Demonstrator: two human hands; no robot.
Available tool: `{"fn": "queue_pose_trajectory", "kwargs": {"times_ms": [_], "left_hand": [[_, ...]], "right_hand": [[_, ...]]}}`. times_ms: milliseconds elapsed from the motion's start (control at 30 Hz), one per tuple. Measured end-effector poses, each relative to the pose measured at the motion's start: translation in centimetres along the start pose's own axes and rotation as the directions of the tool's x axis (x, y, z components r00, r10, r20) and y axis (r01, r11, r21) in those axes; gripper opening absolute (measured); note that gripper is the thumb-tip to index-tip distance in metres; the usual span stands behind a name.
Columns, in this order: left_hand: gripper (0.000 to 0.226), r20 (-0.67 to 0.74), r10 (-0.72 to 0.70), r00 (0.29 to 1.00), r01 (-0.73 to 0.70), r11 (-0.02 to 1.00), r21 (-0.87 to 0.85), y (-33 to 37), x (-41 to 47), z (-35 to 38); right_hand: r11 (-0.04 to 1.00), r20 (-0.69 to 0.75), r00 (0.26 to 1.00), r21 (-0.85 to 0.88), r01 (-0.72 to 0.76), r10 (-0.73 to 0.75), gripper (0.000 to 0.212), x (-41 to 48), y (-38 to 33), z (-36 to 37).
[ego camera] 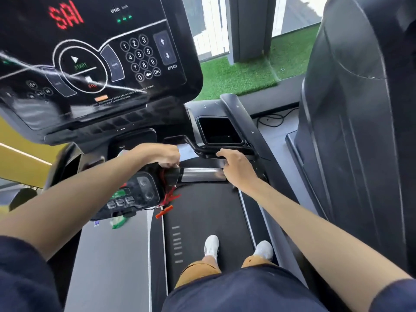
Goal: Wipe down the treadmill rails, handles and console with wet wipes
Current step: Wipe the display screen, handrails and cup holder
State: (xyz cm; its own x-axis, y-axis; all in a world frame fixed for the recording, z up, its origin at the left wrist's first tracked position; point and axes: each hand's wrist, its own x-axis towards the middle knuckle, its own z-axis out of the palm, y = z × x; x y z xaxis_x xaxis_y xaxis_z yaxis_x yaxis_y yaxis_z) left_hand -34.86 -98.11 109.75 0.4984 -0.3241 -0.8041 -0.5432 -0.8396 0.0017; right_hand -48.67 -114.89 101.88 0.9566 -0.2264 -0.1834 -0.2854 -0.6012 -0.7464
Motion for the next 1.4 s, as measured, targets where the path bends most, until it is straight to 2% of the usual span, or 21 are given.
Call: {"fn": "queue_pose_trajectory", "kwargs": {"times_ms": [33, 67, 100, 167, 200, 233, 333, 400, 467, 533, 600, 733, 900, 1000, 1133, 1167, 1233, 1267, 1300, 1333, 1400], "left_hand": [[0.011, -0.033, -0.009, 0.999, 0.005, 0.991, -0.133, 0.1, -0.8, -0.2], [0.025, -0.116, -0.012, 0.993, -0.026, 0.949, -0.316, -0.4, -0.7, -0.6], [0.034, -0.215, -0.030, 0.976, -0.095, 0.834, -0.544, -0.7, -1.0, -1.1], [0.028, -0.306, -0.087, 0.948, -0.248, 0.401, -0.882, -0.5, -2.0, -1.9], [0.037, -0.311, -0.080, 0.947, -0.288, 0.218, -0.933, -0.3, -2.0, -2.2], [0.046, -0.322, -0.057, 0.945, -0.315, 0.097, -0.944, 0.1, -2.3, -2.4], [0.042, -0.354, -0.086, 0.932, -0.358, -0.048, -0.932, 1.6, -2.6, -1.4], [0.040, -0.360, -0.064, 0.931, -0.364, -0.067, -0.929, 2.7, -3.9, -0.3], [0.039, -0.397, 0.048, 0.916, -0.393, -0.083, -0.916, 3.5, -5.2, 1.1], [0.035, -0.418, 0.171, 0.892, -0.400, -0.129, -0.907, 3.9, -6.6, 2.1], [0.029, -0.439, 0.247, 0.864, -0.424, -0.115, -0.899, 3.9, -6.9, 3.0], [0.014, -0.453, 0.259, 0.853, -0.478, 0.042, -0.877, 4.9, -6.2, 4.9], [0.012, -0.470, 0.310, 0.826, -0.532, 0.153, -0.833, 8.4, -5.6, 10.5], [0.017, -0.475, 0.279, 0.834, -0.529, 0.164, -0.832, 9.4, -4.3, 13.9], [0.028, -0.369, 0.170, 0.914, -0.389, 0.098, -0.916, 8.7, -2.8, 17.3], [0.024, -0.345, 0.106, 0.933, -0.354, 0.093, -0.930, 8.3, -1.8, 18.1], [0.008, -0.303, 0.005, 0.953, -0.303, 0.082, -0.950, 7.7, 0.5, 20.4], [0.020, -0.273, -0.033, 0.961, -0.270, 0.079, -0.960, 7.6, 2.2, 21.7], [0.019, -0.227, -0.068, 0.972, -0.225, 0.040, -0.974, 7.9, 3.6, 23.0], [0.009, -0.189, -0.099, 0.977, -0.190, -0.003, -0.982, 8.3, 5.0, 24.3], [0.018, -0.166, -0.129, 0.978, -0.176, -0.071, -0.982, 9.9, 7.9, 26.3]], "right_hand": [[1.000, -0.024, 1.000, 0.005, -0.013, 0.013, 0.055, -0.3, 0.1, -0.4], [0.999, -0.047, 0.998, 0.016, -0.030, 0.031, 0.056, -0.3, 0.3, -0.8], [0.999, -0.079, 0.996, 0.029, -0.045, 0.047, 0.056, -0.4, 0.4, -1.3], [0.994, -0.159, 0.983, 0.071, -0.082, 0.093, 0.057, -0.9, 0.4, -2.4], [0.989, -0.202, 0.971, 0.104, -0.106, 0.125, 0.058, -1.1, 0.5, -2.9], [0.981, -0.237, 0.957, 0.141, -0.134, 0.165, 0.059, -1.2, 0.4, -3.3], [0.947, -0.320, 0.914, 0.277, -0.160, 0.248, 0.052, -1.5, -0.5, -3.7], [0.855, -0.298, 0.889, 0.490, -0.170, 0.348, 0.037, -1.8, -1.9, -3.4], [0.614, -0.134, 0.896, 0.769, -0.175, 0.423, 0.023, -2.4, -3.9, -2.5], [0.421, -0.011, 0.914, 0.890, -0.176, 0.405, 0.014, -3.2, -5.8, -1.4], [0.412, -0.035, 0.919, 0.900, -0.141, 0.392, 0.014, -4.0, -6.9, -0.5], [0.510, -0.170, 0.879, 0.855, -0.094, 0.446, 0.016, -6.8, -6.5, 0.1], [0.598, -0.208, 0.796, 0.769, -0.226, 0.569, 0.019, -12.2, -2.7, 1.2], [0.651, -0.182, 0.791, 0.687, -0.323, 0.584, 0.021, -14.2, -1.0, 2.3], [0.779, -0.151, 0.828, 0.463, -0.423, 0.539, 0.006, -14.3, 1.6, 4.2], [0.830, -0.114, 0.853, 0.330, -0.451, 0.509, 0.010, -14.0, 2.5, 4.7], [0.896, -0.020, 0.913, -0.185, -0.404, 0.407, 0.022, -13.7, 4.6, 5.9], [0.863, 0.020, 0.952, -0.428, -0.267, 0.304, 0.026, -13.4, 5.6, 6.2], [0.788, 0.097, 0.978, -0.610, -0.086, 0.182, 0.030, -13.2, 6.9, 6.5], [0.701, 0.168, 0.981, -0.711, 0.057, 0.092, 0.033, -12.8, 8.3, 6.6], [0.468, 0.329, 0.944, -0.841, 0.272, 0.041, 0.026, -11.6, 10.9, 6.1]]}}
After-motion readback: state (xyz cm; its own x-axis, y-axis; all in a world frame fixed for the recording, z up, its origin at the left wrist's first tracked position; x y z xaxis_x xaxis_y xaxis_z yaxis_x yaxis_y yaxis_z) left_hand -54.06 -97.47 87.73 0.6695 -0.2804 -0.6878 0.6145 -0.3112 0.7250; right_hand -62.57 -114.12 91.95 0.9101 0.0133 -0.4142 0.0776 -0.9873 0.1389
